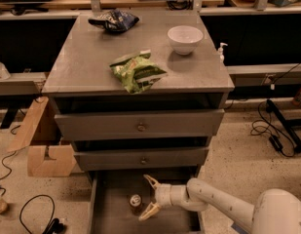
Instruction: Pick orange can from bottom drawer and place on counter
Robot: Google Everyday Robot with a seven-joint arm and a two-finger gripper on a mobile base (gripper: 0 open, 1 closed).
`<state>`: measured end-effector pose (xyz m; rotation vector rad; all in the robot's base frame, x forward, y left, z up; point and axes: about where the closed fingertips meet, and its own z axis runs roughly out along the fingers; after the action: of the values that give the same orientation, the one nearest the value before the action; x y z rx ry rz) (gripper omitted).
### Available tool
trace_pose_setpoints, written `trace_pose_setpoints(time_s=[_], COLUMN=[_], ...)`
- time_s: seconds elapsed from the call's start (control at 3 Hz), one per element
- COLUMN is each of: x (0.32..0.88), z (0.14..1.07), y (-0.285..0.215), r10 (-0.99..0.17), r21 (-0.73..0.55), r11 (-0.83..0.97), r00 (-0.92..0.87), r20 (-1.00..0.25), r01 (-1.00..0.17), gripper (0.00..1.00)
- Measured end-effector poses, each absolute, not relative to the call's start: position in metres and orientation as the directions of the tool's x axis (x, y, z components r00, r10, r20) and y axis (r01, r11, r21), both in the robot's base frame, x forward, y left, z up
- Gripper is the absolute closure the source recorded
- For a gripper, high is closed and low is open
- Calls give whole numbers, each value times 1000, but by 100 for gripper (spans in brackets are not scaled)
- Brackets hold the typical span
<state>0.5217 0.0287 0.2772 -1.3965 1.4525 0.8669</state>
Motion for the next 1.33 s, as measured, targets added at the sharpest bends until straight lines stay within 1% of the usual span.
trace_pose_setpoints(time_s=[0.67, 1.33], x=[517, 517], z=[233, 195], y=[57, 83], r10=[-388, -405], r21=[-104, -66], r11=[17, -69], r00=[89, 88], r20=[-917, -910], r01=[-994, -995], gripper=[0, 0])
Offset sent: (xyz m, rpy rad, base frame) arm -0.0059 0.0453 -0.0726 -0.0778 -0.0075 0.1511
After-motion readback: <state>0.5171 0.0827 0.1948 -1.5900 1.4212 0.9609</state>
